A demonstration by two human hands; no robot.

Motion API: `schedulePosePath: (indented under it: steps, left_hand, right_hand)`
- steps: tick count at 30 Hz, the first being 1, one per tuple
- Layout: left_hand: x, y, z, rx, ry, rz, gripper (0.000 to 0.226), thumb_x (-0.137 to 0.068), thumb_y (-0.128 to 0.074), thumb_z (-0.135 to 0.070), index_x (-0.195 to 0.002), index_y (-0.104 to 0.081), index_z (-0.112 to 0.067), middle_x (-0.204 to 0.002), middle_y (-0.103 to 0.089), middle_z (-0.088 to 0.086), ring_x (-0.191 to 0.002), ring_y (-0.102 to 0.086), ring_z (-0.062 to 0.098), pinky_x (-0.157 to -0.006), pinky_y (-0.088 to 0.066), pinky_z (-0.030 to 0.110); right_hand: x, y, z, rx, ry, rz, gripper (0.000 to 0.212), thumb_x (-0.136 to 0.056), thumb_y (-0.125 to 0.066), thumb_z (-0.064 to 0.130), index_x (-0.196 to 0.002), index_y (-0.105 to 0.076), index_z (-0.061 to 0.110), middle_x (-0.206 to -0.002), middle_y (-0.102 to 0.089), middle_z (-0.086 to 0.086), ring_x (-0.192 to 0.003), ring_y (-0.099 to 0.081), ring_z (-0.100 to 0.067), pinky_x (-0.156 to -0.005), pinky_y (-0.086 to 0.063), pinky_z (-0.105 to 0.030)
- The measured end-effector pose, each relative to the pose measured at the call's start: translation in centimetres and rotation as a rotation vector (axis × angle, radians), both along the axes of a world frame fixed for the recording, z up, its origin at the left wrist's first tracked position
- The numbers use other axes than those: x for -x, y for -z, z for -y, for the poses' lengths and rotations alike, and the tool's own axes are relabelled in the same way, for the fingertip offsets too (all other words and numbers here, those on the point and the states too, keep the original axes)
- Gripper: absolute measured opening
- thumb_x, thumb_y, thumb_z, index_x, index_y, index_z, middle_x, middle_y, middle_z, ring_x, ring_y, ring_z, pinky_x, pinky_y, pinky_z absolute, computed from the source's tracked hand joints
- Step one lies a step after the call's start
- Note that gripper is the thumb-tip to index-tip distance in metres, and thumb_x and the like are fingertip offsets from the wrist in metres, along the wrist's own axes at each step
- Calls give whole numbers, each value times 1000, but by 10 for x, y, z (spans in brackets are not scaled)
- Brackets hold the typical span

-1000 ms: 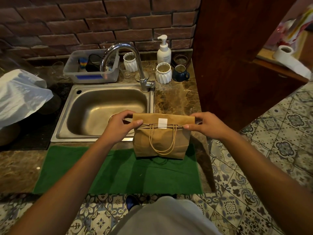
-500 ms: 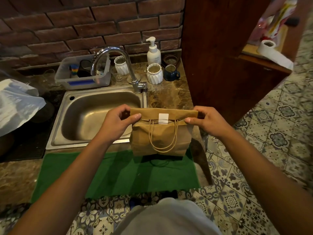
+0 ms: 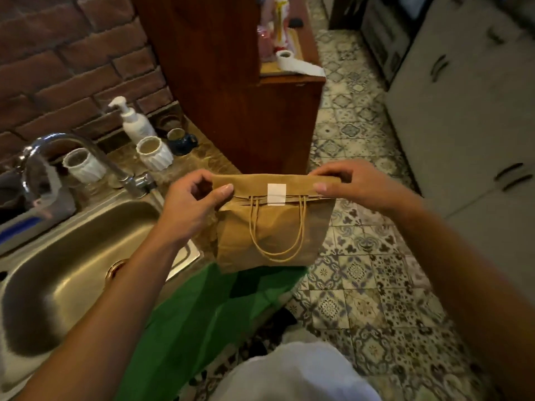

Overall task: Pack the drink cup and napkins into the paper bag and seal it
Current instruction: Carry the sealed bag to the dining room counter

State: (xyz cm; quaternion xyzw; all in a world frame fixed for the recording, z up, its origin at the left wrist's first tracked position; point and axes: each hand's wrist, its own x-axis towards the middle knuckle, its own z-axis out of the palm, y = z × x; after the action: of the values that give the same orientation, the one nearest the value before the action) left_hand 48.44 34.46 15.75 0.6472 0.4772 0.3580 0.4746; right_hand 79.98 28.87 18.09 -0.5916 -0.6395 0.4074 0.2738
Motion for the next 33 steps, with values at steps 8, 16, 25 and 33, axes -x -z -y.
schedulePosePath:
  steps: [8,16,25,33]
  left_hand:
    - [-76,-11,38,4,343,56,5,-91,-73,-17,-91,-68,-16,-79,-70,-9,-76,-66,3,-66,-54,19]
    - [-177,-25,81,66,704,33,34,-80,-77,-27,-112,-71,-16,-98,-71,-3,-88,-69,10,-66,-56,20]
    - [-393,-29,167,-127,918,-40,14,-85,-80,-17,-91,-78,-29,-83,-76,-1,-79,-70,17,-74,-55,40]
    - [-574,-41,268,-211,1114,-32,9,-87,-79,-23,-85,-72,-30,-79,-72,-1,-72,-68,6,-66,-54,24]
  right_hand:
    - [-32,-10,106,-34,215,387,24,-90,-73,44,-98,-78,21,-84,-73,5,-76,-65,-6,-66,-47,-30]
    - [-99,-15,213,-106,419,294,24,-89,-73,45,-94,-78,22,-81,-74,2,-73,-69,-11,-63,-50,-22]
    - [-227,-17,347,-162,761,482,16,-93,-71,33,-95,-73,17,-79,-68,2,-71,-65,-14,-67,-53,-35]
    - [-339,-41,486,-60,1093,735,45,-86,-56,61,-90,-73,20,-74,-66,7,-69,-64,-11,-68,-56,-34]
